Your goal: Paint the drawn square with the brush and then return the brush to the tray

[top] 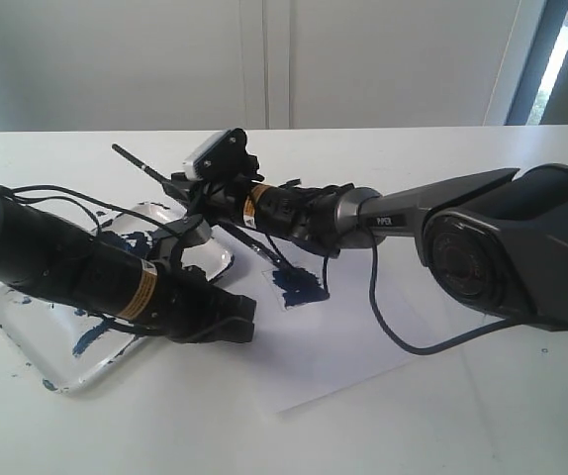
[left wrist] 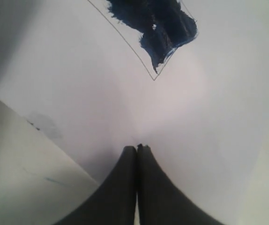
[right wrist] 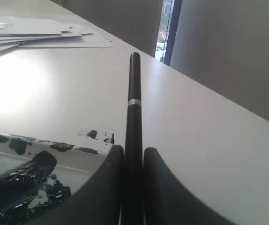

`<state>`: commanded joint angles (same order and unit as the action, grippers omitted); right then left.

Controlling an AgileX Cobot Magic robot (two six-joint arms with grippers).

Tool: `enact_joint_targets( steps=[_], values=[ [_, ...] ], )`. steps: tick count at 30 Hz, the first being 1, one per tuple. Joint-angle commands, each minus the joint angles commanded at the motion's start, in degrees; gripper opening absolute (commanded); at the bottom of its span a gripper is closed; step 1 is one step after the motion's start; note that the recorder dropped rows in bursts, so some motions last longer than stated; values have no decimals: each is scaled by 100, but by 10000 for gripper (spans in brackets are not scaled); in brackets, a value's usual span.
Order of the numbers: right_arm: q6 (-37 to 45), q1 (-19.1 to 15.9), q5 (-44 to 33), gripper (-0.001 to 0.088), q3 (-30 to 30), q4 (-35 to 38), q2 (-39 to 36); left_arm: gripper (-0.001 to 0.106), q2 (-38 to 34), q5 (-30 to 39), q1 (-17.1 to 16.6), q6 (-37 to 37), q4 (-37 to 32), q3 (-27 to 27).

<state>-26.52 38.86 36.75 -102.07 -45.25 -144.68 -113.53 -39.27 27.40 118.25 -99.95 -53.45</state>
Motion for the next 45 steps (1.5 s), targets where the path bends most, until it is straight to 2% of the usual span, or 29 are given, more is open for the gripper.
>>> enact_joint_targets(
  steps=[6,11,15,21,26,32,45],
  values=[
    [229,0,-384,0,0,-145,125,49,0,-10,0,73,0,16],
    [281,0,-330,0,0,-131,125,49,0,-87,0,85,0,13],
    [270,3,252,0,0,18,114,49,0,-122,0,85,0,13],
    [186,3,870,0,0,992,-91,49,0,-145,0,85,0,13],
    [-97,3,1545,0,0,1107,-280,49,0,-156,0,85,0,13],
    [-28,14,1325,0,0,1097,-280,49,0,-169,0,85,0,13],
    [1154,110,45,0,0,911,-256,49,0,-184,0,85,0,13]
  ],
)
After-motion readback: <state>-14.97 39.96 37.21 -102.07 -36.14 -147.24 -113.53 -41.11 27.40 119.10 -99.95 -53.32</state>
